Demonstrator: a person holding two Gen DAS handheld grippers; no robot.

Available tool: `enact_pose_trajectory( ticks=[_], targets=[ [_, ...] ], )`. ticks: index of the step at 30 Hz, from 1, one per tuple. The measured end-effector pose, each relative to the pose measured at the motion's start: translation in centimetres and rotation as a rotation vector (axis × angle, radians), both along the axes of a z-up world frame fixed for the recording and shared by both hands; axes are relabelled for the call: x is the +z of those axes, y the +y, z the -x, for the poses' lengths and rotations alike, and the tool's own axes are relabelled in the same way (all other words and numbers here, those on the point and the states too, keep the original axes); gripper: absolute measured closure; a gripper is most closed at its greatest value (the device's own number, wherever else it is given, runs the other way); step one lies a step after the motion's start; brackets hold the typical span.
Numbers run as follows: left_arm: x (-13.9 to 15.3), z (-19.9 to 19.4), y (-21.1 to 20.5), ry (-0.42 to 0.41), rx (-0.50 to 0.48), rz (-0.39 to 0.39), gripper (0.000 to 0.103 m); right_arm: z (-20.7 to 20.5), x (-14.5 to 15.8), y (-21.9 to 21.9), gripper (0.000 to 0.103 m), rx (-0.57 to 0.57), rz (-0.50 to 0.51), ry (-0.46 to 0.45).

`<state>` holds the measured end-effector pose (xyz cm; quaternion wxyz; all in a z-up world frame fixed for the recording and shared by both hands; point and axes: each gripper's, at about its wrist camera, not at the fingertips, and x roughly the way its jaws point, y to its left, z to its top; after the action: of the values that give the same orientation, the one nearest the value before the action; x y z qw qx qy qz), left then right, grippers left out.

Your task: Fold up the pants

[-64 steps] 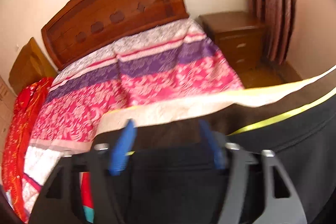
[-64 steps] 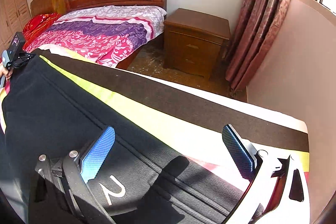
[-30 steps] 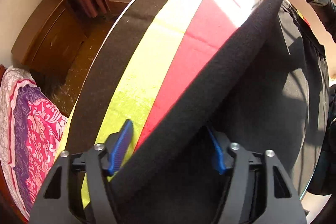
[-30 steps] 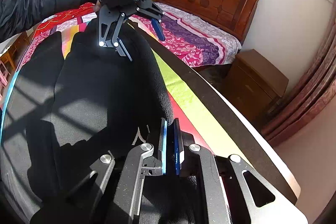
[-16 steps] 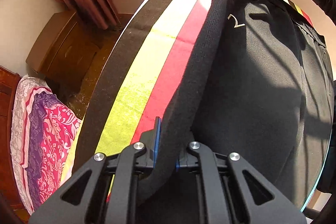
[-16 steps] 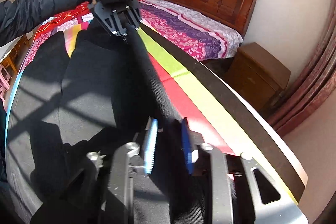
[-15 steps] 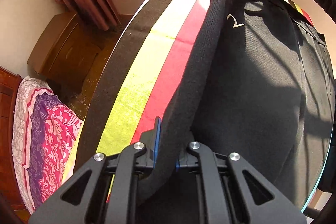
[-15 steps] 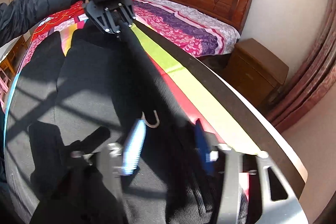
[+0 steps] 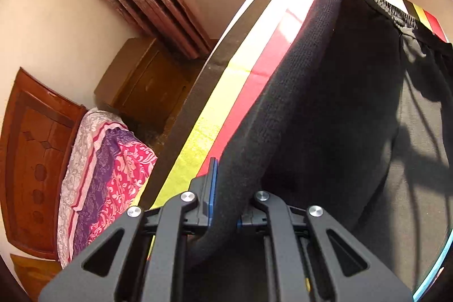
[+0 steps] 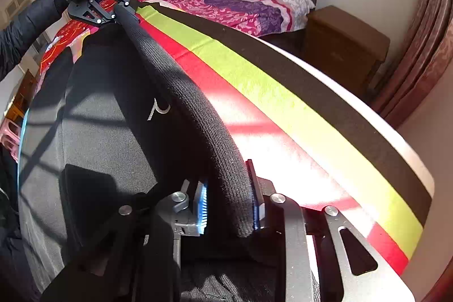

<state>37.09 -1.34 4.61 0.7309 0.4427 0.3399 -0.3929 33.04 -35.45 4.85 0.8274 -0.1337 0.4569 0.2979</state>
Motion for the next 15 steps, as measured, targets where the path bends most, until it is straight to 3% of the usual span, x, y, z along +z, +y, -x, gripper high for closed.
enact_pose_trajectory(
  ticks=[4, 7, 10, 13, 15],
  targets=[
    [5.4, 9.0, 2.6, -0.155, 0.002, 0.046, 0.094, 4.4, 3.6, 2.7, 0.091, -0.02, 0.137, -0.214],
    [6.5, 17.8, 4.4, -0.229, -0.019, 0.051, 0.094, 8.7, 6.4, 4.9, 0.092, -0.017, 0.228, -0.355],
    [3.7, 25.6, 5.7, -0.218, -0.018, 0.044, 0.094, 14.5, 8.6, 7.2, 0.092, -0.018, 0.315, -0.496],
    [-2.9, 30.3, 6.3, -0.162, 0.006, -0.008, 0.094, 22.1, 9.1, 9.3, 0.092, -0.016, 0.372, -0.635],
    [-7.8, 31.8, 6.1, -0.154, 0.024, -0.084, 0.094, 27.4, 7.4, 10.7, 0.092, 0.001, 0.417, -0.692]
  ],
)
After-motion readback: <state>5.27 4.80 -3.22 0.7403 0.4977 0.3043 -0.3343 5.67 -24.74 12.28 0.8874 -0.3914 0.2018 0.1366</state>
